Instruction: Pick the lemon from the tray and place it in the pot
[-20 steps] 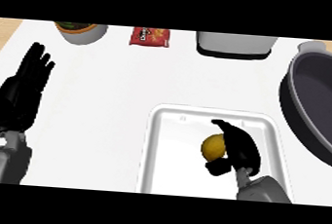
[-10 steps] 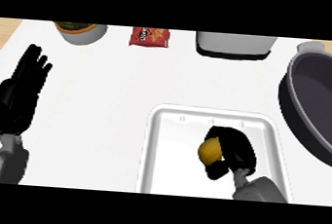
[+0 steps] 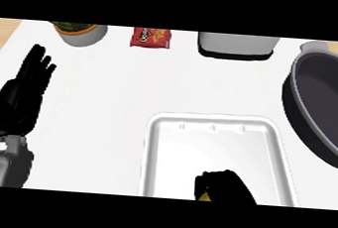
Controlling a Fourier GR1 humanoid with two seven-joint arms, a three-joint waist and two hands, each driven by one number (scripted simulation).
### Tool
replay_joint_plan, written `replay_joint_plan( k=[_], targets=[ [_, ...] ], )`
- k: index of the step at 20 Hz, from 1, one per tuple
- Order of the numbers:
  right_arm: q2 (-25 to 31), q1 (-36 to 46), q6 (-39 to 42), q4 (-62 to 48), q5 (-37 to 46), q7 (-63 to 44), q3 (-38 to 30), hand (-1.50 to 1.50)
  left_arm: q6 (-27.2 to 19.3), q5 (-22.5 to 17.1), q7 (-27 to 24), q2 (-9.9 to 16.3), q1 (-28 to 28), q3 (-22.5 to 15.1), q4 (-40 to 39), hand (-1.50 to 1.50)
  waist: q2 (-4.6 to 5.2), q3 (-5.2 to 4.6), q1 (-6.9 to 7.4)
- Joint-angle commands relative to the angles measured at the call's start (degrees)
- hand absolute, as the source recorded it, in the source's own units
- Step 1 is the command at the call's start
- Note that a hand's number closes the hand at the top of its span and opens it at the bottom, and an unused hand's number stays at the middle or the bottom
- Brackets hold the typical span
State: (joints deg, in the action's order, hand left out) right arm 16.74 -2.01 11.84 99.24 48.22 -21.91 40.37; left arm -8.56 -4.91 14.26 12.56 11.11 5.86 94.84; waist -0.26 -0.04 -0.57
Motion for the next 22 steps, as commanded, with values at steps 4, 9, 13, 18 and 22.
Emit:
replay_joint_plan(
  k=[4, 9, 13, 18, 22],
  targets=[
    [1.30, -6.91, -0.54, 14.81, 3.48, -3.43, 2.34, 1.50, 0.64, -0.79, 1.92, 0.65, 3.86, 1.47, -1.69, 0.00, 0.13, 0.04, -0.08],
    [1.79, -8.47, -10.71, 26.00, 4.53, -3.10, -6.13, 1.50, 1.19, -0.85, 2.18, 1.74, 1.44, 2.09, -0.56, 0.00, -0.17, 0.07, -1.22],
    [1.37, -9.22, -12.93, 36.70, 2.89, -5.47, -12.99, 1.50, 1.16, -0.88, -1.63, 0.76, -0.53, 2.71, -1.07, 0.00, -0.09, 0.00, -0.87],
    [2.30, -11.75, -15.47, 41.56, -0.70, -5.11, -22.74, 1.50, -0.91, 1.50, 0.22, -1.03, 0.64, 0.35, -0.60, 0.00, 0.13, 0.07, -0.28],
    [3.29, -7.23, -14.87, 38.36, -6.33, -3.48, -34.39, 1.50, 1.84, -0.76, -0.35, 1.10, 1.60, 2.61, -1.49, 0.00, 0.26, 0.07, 0.10]
  ],
)
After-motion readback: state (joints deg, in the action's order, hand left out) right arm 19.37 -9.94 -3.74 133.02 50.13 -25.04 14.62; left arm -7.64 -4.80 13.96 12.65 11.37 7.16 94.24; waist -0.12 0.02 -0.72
